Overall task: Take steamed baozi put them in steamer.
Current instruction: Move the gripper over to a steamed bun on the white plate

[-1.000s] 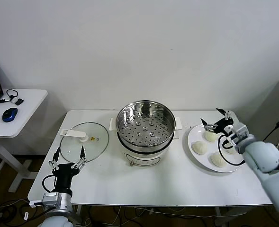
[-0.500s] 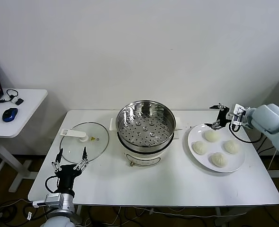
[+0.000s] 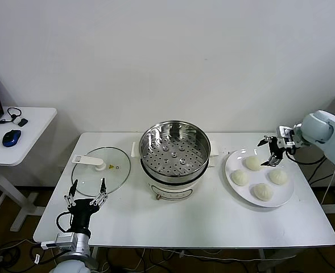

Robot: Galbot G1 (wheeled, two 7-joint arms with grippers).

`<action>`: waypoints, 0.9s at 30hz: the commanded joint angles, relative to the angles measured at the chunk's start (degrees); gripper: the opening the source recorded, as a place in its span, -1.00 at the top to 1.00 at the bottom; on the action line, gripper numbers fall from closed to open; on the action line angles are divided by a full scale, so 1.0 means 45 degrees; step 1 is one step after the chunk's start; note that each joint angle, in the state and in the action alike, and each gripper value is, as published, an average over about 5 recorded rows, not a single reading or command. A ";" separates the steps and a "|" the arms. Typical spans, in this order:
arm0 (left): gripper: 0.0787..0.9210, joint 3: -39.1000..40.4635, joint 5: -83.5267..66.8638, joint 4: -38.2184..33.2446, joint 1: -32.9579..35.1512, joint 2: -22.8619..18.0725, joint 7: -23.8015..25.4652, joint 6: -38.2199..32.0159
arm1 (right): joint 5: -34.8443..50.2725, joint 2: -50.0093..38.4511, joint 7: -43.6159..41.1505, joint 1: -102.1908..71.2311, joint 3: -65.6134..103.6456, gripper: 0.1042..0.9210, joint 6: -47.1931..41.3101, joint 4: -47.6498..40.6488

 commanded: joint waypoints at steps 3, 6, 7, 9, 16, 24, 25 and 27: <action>-0.77 -0.0173 -0.0357 0.0106 0.0043 0.0171 0.0020 -0.0041 | -0.0945 0.3269 -0.1163 0.1333 -0.1864 -0.76 0.1997 -0.5202; -0.77 -0.0233 -0.0420 0.0125 0.0092 0.0243 0.0030 -0.0073 | -0.1217 0.3763 -0.1203 0.1038 -0.1523 -0.76 0.2126 -0.5905; -0.77 -0.0257 -0.0438 0.0128 0.0104 0.0264 0.0034 -0.0081 | -0.1305 0.3896 -0.1212 0.0938 -0.1412 -0.76 0.2159 -0.6049; -0.77 -0.0298 -0.0481 0.0133 0.0112 0.0300 0.0040 -0.0081 | -0.1457 0.4112 -0.1220 0.0741 -0.1211 -0.76 0.2195 -0.6230; -0.77 -0.0425 -0.0557 0.0154 0.0064 0.0428 0.0058 -0.0029 | -0.1895 0.4846 -0.1284 0.0177 -0.0550 -0.76 0.2248 -0.6969; -0.77 -0.0492 -0.0573 0.0282 0.0034 0.0524 0.0080 -0.0052 | -0.2687 0.5168 -0.1372 -0.0256 0.0062 -0.76 0.2430 -0.7643; -0.77 -0.0495 -0.0571 0.0303 0.0031 0.0533 0.0081 -0.0058 | -0.2802 0.5199 -0.1379 -0.0303 0.0161 -0.76 0.2457 -0.7729; -0.77 -0.0510 -0.0568 0.0347 0.0019 0.0545 0.0082 -0.0071 | -0.3059 0.5268 -0.1386 -0.0413 0.0399 -0.76 0.2514 -0.7954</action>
